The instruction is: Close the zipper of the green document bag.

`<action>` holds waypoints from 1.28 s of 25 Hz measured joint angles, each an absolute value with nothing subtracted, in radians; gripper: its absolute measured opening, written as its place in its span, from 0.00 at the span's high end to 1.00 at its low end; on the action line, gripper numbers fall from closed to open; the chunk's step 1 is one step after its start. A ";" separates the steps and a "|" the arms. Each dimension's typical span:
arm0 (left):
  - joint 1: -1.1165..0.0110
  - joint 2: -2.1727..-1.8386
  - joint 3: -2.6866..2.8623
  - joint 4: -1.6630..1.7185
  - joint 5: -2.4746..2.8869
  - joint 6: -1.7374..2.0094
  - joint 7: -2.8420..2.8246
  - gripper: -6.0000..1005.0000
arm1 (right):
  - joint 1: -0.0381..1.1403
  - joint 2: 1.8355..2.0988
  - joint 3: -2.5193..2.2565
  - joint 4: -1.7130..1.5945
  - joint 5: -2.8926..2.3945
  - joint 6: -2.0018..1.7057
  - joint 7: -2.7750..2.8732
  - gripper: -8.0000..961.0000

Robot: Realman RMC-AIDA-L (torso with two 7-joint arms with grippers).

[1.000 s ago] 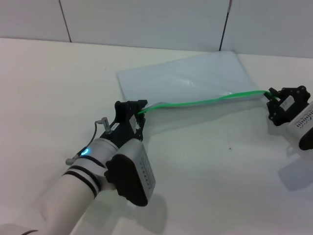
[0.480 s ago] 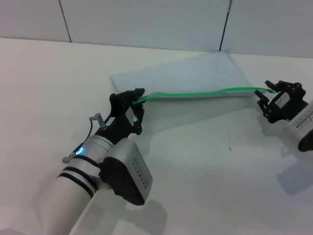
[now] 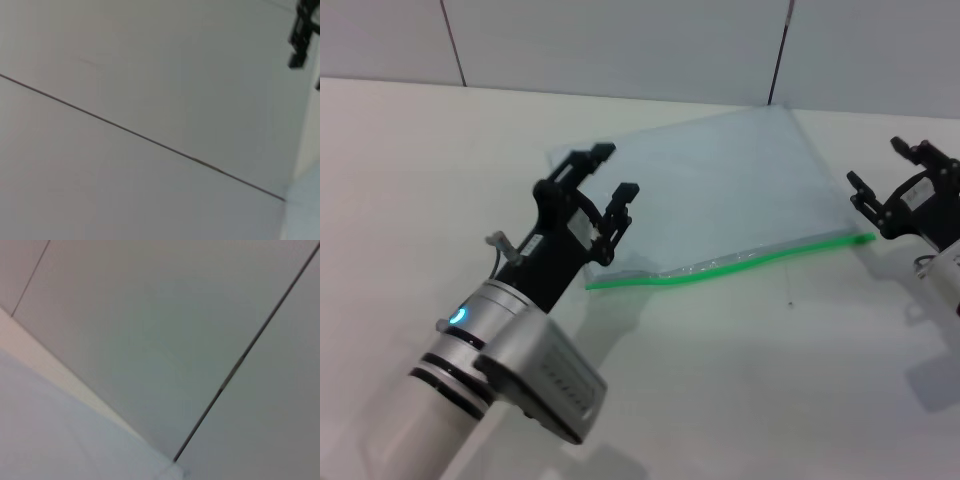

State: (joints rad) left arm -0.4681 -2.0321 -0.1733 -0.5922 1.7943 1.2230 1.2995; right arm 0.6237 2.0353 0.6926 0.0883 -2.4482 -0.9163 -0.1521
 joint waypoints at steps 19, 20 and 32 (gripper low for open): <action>-0.547 -2.040 -0.215 -0.567 1.511 1.274 0.968 0.28 | 0.608 2.039 0.756 0.203 -2.332 -0.902 0.031 0.30; -0.555 -2.040 -0.216 -0.566 1.496 1.274 0.935 0.28 | 0.608 2.039 0.756 0.204 -2.332 -0.902 0.033 0.30; -0.581 -2.036 -0.256 -0.529 1.474 1.269 0.697 0.55 | 0.633 2.040 0.755 0.205 -2.333 -0.888 0.040 0.52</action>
State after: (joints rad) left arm -0.5812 -2.0360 -0.2561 -0.5291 1.4736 1.2690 0.6966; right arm 0.6331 2.0402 0.7545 0.2047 -2.3332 -0.8880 0.0404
